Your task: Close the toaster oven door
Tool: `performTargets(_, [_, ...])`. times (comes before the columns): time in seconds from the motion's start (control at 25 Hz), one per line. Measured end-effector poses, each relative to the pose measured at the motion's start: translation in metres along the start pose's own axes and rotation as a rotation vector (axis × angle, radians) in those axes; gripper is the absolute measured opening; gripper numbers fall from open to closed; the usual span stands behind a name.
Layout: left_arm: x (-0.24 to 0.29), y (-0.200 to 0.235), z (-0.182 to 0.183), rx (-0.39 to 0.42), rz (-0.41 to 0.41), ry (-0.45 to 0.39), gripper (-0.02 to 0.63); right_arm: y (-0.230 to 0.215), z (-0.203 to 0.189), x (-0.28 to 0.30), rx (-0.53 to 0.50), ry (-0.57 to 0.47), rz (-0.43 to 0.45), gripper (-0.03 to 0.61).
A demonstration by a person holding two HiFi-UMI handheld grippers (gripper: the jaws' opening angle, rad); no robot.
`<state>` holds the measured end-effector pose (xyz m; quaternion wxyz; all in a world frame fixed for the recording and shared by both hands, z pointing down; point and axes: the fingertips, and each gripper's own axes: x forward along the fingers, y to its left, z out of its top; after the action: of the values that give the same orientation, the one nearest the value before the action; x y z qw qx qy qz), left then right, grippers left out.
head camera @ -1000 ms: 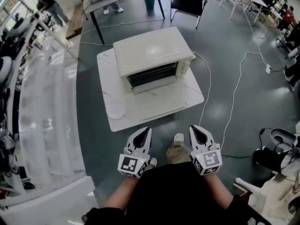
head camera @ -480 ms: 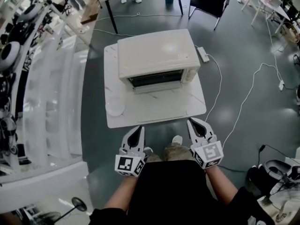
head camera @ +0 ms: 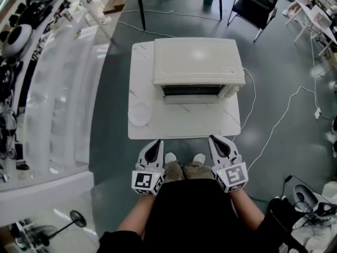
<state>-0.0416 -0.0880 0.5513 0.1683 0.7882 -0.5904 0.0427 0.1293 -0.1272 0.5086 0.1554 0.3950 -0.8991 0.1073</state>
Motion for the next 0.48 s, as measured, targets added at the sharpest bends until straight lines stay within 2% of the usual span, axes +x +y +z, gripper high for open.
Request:
performTargets(0.16, [-0.002,0.015,-0.006,-0.005,-0.004,0.023,0.018,0.019,0.001,0.018,0.006,0.017,0.018,0.02])
performTargets(0.48, [0.011,0.047,-0.071,-0.14,-0.038,0.172,0.018,0.038,-0.003,0.038,0.0,0.059,0.028,0.02])
